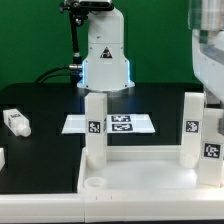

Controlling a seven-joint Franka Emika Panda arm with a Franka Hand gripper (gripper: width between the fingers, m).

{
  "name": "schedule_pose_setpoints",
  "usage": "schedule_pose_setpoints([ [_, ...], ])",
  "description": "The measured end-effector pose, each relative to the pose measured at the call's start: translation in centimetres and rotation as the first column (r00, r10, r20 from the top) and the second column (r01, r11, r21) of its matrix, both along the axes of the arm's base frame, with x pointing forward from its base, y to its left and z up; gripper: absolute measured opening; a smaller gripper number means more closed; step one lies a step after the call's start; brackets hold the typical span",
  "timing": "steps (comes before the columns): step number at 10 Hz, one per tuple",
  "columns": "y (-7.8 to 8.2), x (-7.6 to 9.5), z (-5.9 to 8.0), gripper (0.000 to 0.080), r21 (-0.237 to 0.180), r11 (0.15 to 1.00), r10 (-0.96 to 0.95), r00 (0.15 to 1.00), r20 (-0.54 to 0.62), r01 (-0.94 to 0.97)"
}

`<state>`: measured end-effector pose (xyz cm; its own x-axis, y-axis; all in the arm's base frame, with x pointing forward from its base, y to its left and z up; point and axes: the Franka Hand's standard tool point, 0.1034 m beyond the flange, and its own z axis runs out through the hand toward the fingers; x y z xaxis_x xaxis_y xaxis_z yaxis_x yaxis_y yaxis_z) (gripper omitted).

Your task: Assemble desk

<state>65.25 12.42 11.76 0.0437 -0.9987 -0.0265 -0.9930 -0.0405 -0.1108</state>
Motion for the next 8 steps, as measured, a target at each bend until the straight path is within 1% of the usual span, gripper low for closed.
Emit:
schedule_pose_setpoints([
  [2, 1.1, -0.5, -0.2, 0.0644, -0.048, 0.973, 0.224, 0.975, -0.007, -0.224],
  [4, 0.5, -0.3, -0.2, 0.0649, -0.061, 0.942, 0.33, 0.944, -0.01, -0.33],
  [5, 0.4, -0.3, -0.2, 0.0649, -0.075, 0.902, 0.426, 0.905, -0.014, -0.425],
  [6, -0.1, -0.2, -0.2, 0.0649, -0.104, 0.771, 0.629, 0.777, -0.026, -0.628],
  [7, -0.7, -0.4, -0.5, 0.0649, -0.111, 0.656, 0.747, 0.663, -0.043, -0.747],
  [8, -1.1, -0.6, -0.7, 0.0649, -0.113, 0.553, 0.826, 0.561, -0.059, -0.826],
])
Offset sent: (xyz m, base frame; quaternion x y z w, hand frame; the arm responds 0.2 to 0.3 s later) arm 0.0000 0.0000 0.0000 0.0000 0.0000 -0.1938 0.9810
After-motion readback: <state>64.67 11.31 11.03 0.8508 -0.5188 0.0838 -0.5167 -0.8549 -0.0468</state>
